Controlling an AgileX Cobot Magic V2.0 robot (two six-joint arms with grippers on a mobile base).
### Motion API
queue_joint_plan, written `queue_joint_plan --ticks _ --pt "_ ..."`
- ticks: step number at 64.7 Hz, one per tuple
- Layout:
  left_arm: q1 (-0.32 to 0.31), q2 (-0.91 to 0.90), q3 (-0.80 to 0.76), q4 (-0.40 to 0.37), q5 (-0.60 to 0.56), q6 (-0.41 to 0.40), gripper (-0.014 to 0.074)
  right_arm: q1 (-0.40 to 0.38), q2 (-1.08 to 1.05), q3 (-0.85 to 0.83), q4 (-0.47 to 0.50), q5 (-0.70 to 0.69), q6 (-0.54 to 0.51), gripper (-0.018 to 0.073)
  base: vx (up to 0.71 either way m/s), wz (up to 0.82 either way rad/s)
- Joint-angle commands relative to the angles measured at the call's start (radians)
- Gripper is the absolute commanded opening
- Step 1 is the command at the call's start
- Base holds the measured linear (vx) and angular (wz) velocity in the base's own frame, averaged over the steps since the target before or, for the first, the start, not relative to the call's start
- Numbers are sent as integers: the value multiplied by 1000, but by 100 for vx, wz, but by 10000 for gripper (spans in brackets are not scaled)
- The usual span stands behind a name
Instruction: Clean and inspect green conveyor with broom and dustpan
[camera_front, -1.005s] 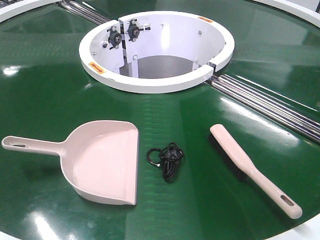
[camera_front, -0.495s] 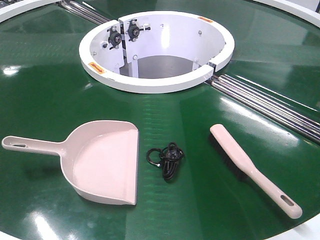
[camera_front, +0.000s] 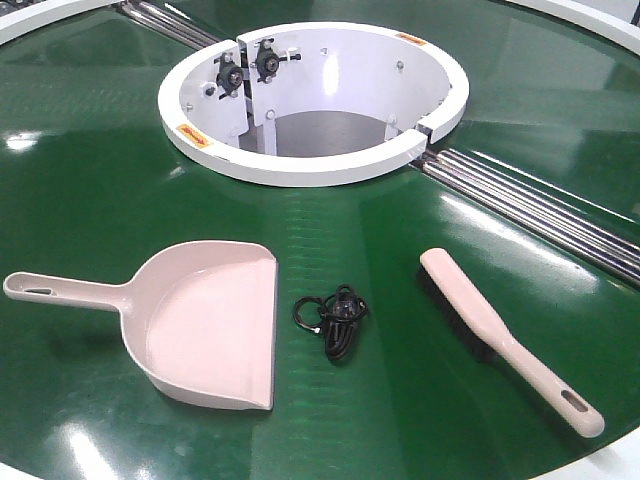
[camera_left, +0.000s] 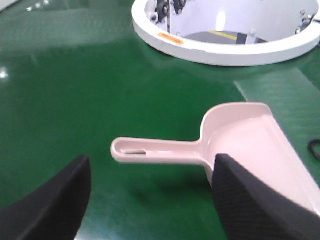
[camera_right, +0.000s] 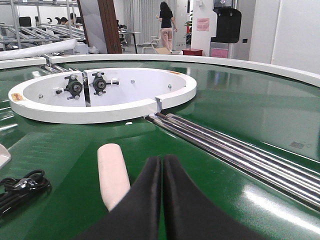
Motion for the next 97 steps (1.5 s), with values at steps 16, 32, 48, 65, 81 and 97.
queue_joint_plan --ticks 16,32,48,65,81,97 --pt "-3 281 -446 49 264 259 450 -7 -10 4 -8 -78 0 -8 0 0" --pt "-3 601 -695 36 523 653 365 -7 -10 4 -8 -78 0 -8 0 0" --pt "-43 819 -814 24 514 788 367 -7 -10 4 -8 -78 0 -8 0 0" --pt "-114 966 -818 -2 514 918 398 -7 -10 4 -8 -78 0 -8 0 0" --pt "-163 1009 -818 38 547 1106 490 -7 -10 4 -8 -78 0 -8 0 0" --pt "-173 1032 -818 36 598 1184 490 -7 -11 4 -8 -78 0 -8 0 0"
